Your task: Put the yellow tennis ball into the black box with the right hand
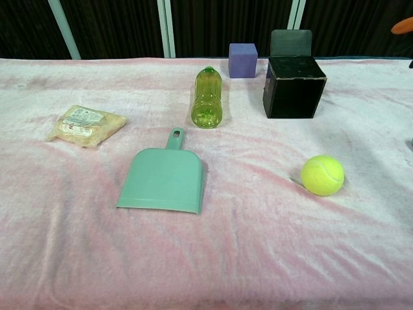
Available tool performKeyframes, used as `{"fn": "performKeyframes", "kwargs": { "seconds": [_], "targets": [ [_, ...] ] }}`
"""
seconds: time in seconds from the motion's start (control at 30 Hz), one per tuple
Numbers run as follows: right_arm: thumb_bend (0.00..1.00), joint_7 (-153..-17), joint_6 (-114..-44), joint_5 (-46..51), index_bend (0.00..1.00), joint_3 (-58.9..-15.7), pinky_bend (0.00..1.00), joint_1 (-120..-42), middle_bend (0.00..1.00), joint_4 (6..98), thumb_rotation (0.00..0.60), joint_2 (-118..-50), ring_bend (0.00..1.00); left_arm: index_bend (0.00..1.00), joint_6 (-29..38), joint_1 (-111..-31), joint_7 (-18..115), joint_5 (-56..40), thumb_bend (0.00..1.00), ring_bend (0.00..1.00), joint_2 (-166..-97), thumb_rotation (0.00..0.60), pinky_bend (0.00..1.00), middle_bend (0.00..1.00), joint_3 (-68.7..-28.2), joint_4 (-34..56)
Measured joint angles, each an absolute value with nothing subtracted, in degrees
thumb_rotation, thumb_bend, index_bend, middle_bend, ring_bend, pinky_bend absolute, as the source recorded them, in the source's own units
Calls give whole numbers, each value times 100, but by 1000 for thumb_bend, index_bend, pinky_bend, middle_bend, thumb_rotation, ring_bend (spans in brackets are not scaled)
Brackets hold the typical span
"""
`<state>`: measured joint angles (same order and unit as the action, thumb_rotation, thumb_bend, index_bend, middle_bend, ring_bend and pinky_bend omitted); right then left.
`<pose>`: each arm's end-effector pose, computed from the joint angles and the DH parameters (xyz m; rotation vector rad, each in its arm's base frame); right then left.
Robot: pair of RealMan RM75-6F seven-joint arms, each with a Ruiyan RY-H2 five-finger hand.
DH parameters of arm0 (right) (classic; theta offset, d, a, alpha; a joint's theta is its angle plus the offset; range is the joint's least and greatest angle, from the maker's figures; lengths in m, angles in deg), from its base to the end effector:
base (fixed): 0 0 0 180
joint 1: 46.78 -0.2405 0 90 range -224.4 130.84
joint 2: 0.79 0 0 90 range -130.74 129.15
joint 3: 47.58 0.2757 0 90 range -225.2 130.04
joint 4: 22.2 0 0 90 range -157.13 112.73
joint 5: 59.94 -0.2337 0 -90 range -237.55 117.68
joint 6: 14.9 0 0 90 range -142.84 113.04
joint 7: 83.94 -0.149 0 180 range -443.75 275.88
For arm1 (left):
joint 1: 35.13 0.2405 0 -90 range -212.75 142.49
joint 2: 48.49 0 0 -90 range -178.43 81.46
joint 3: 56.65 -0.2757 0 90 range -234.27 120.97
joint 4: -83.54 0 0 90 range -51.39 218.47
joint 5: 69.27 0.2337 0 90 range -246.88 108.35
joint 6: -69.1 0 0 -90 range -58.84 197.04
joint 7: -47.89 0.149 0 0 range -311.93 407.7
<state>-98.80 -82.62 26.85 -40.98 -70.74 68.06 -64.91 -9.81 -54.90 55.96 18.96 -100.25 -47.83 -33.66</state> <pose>-0.2715 -0.3068 0.1185 1.6492 -1.0433 1.1326 -0.1795 0.2563 0.1743 -1.6195 -0.7461 -1.2062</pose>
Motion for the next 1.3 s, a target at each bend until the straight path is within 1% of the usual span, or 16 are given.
{"fn": "performKeyframes", "kwargs": {
  "seconds": [0.07,0.17,0.23,0.33,0.4,0.5,0.57,0.63,0.73,0.77,0.83,0.97,1.07,1.3],
  "targets": [
    [845,-9666,-8352,2682,244,-4186,399,-6958,254,6975,600,-6411,322,138,-1225,-5187,5574,2018,273,0,-9937,600,0,48,-5007,-3348],
    [952,-9374,-8441,2709,304,-4316,433,-6833,281,7084,600,-6365,333,138,-1571,-4754,5442,2165,273,0,-9896,600,0,47,-5353,-3225],
    [990,-9135,-8468,2739,318,-4424,434,-6756,288,7144,600,-6354,340,138,-1721,-4519,5353,2243,273,0,-9927,600,0,47,-5559,-3077],
    [1000,-8753,-8503,2809,351,-4608,471,-6633,322,7236,600,-6372,380,138,-1874,-4215,5270,2345,273,0,-10096,600,0,47,-5819,-2755],
    [1000,-8515,-8538,2867,400,-4735,513,-6540,364,7290,600,-6416,419,138,-1970,-4063,5247,2384,274,0,-10297,600,0,46,-5908,-2502],
    [1000,-8121,-8576,2993,518,-4986,638,-6381,461,7363,600,-6537,503,138,-2033,-3949,5231,2386,273,0,-10581,600,0,47,-5983,-2151],
    [1000,-7874,-8569,3069,610,-5151,756,-6282,541,7404,600,-6663,577,137,-2034,-3916,5261,2379,273,0,-10725,600,0,48,-5996,-1934],
    [1000,-7718,-8528,3112,685,-5265,848,-6224,608,7429,600,-6803,642,138,-2035,-3909,5334,2397,273,0,-10822,600,0,49,-5990,-1765],
    [1000,-7604,-8400,3139,792,-5341,966,-6200,704,7441,600,-7013,736,137,-2032,-3910,5476,2433,274,0,-10957,600,0,49,-5968,-1542],
    [1000,-7576,-8362,3139,815,-5335,983,-6210,724,7425,600,-7103,755,137,-2027,-3910,5500,2436,273,0,-11002,600,0,49,-5958,-1470],
    [1000,-7525,-8313,3126,871,-5303,1000,-6234,770,7391,600,-7245,798,137,-2015,-3908,5517,2424,274,0,-11056,600,0,49,-5944,-1386],
    [1000,-7445,-8103,2909,923,-5133,1000,-6345,813,7341,600,-7543,836,137,-1999,-3896,5483,2365,274,0,-11123,600,0,48,-5909,-1239],
    [1000,-7406,-7821,2664,939,-5009,1000,-6479,825,7362,600,-7675,849,137,-1990,-3889,5433,2347,274,0,-11150,600,0,48,-5891,-1178],
    [1000,-7433,-7138,2154,939,-4767,1000,-6886,826,7371,600,-8024,849,137,-1961,-3886,5455,2355,273,0,-11196,600,0,48,-5875,-1095]
  ]
}}
